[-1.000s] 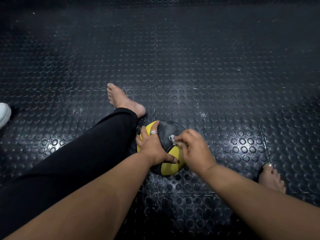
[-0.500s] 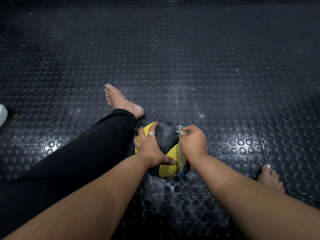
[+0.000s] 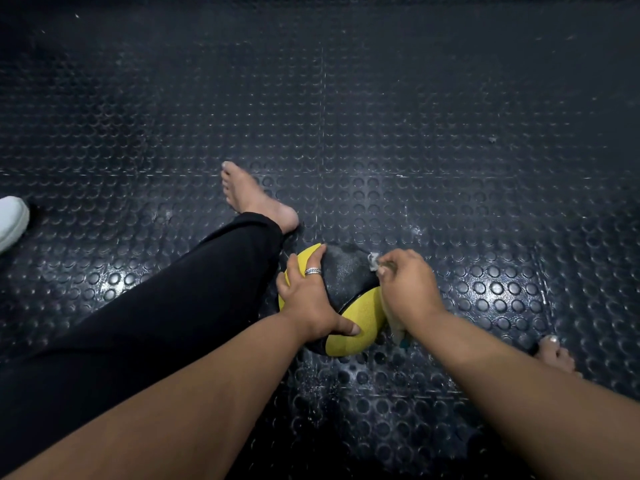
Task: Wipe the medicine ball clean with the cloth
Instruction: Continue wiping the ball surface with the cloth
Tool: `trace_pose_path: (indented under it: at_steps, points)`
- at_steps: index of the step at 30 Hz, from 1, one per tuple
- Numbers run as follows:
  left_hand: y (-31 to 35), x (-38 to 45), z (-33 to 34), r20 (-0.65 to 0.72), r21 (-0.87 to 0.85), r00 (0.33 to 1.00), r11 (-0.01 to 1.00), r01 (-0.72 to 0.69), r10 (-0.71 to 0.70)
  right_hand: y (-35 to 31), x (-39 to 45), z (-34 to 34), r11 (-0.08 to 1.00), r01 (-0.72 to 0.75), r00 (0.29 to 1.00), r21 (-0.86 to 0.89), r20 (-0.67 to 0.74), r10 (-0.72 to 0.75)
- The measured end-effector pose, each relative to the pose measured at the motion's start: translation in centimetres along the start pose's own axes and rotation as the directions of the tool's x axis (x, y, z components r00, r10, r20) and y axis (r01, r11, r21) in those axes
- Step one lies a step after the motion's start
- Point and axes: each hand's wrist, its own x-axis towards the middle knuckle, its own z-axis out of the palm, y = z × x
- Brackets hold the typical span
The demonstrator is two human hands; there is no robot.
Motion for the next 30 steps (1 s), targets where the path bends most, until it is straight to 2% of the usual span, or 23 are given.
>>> trace_pose_path:
  at_steps: [2, 4, 8, 9, 12, 15, 21, 27, 30]
  points:
    - [0.0, -0.2, 0.3, 0.002, 0.004, 1.000, 1.000, -0.004, 0.004, 0.2, 1.4, -0.3, 0.994, -0.105, 0.993, 0.012, 0.048, 0.104]
    - [0.0, 0.0, 0.0, 0.003, 0.010, 1.000, 1.000, 0.004, -0.004, -0.2, 1.7, -0.3, 0.994, -0.111, 0.992, 0.026, 0.056, 0.109]
    - [0.1, 0.2, -0.3, 0.006, 0.007, 1.000, 1.000, 0.016, -0.016, -1.7, -1.5, 0.5, 0.991, 0.133, 0.991, 0.028, -0.005, -0.133]
    - [0.2, 0.1, -0.1, 0.008, 0.006, 1.000, 1.000, 0.014, -0.015, -1.7, -1.7, 0.7, 0.988, 0.152, 0.988, 0.026, -0.015, -0.152]
    - [0.8, -0.2, 0.4, 0.007, 0.018, 1.000, 1.000, 0.016, -0.016, -1.3, 0.8, 0.6, 0.999, 0.023, 0.999, 0.026, -0.029, -0.023]
    - [1.0, -0.3, 0.4, 0.011, 0.036, 0.999, 0.999, 0.030, -0.030, -1.1, 3.1, 0.5, 0.995, -0.093, 0.995, 0.024, 0.038, 0.092]
    - [0.8, -0.5, 1.0, -0.008, 0.015, 0.999, 0.999, 0.036, -0.036, -0.8, -1.3, 0.5, 0.998, 0.044, 0.998, 0.035, -0.050, -0.043]
    - [0.9, -1.5, 2.5, -0.038, 0.034, 0.998, 0.999, 0.042, -0.041, 0.1, 2.0, 0.2, 0.981, -0.173, 0.985, 0.086, 0.028, 0.172]
    - [1.0, -1.3, 2.0, -0.029, 0.036, 0.999, 0.998, 0.047, -0.046, -0.2, 1.4, 0.3, 0.986, -0.142, 0.990, 0.088, 0.011, 0.142]
